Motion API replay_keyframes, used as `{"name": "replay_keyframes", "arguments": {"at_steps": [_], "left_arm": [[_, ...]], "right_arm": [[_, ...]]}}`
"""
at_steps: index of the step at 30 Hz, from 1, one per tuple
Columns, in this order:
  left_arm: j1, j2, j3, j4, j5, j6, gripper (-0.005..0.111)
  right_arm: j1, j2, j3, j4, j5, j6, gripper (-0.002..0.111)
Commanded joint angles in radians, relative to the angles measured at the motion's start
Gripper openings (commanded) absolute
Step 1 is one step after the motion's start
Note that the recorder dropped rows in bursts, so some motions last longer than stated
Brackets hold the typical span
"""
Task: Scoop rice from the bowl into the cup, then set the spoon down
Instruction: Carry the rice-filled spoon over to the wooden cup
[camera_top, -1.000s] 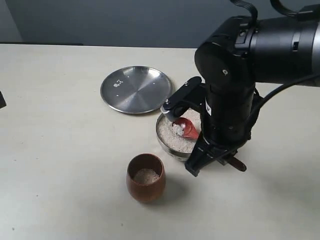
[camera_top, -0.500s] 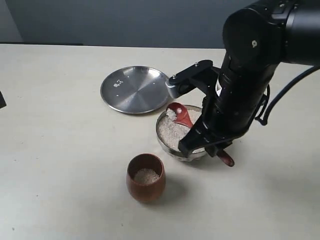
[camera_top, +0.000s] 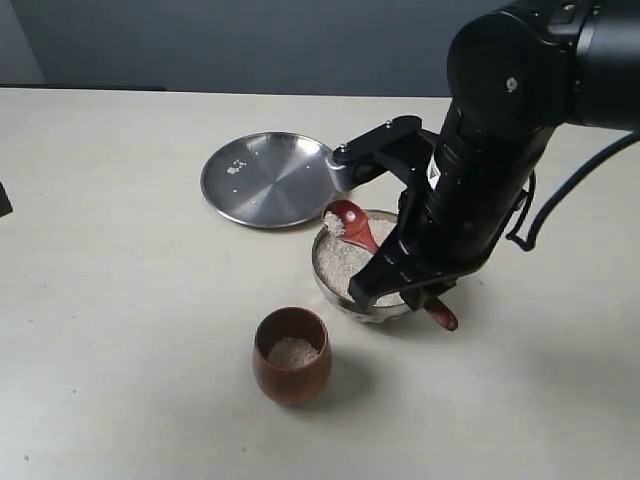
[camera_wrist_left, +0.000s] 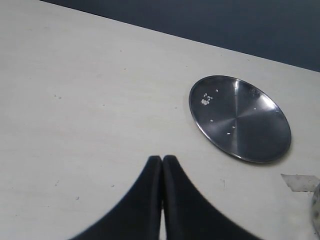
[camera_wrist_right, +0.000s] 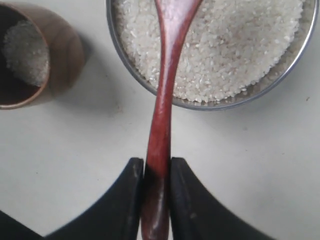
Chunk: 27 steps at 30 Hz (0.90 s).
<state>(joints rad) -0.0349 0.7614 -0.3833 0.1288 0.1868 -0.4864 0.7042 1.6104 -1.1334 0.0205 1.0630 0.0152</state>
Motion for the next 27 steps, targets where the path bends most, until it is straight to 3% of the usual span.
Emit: {"name": "replay_keyframes", "arguments": {"at_steps": [1, 11, 20, 27], "left_arm": [[0.003, 0.002, -0.006, 0.002, -0.007, 0.001, 0.0], [0.003, 0.002, -0.006, 0.002, -0.007, 0.001, 0.0], [0.003, 0.002, -0.006, 0.002, -0.007, 0.001, 0.0], [0.003, 0.002, -0.006, 0.002, -0.007, 0.001, 0.0]], "right_arm": [[-0.006, -0.011, 0.008, 0.064, -0.042, 0.003, -0.001], [-0.006, -0.086, 0.143, 0.127, -0.14, -0.015, -0.001], [-0.003, -0.174, 0.152, 0.158, -0.076, -0.065, -0.001], [0.107, -0.175, 0.152, 0.125, -0.059, -0.071, -0.001]]}}
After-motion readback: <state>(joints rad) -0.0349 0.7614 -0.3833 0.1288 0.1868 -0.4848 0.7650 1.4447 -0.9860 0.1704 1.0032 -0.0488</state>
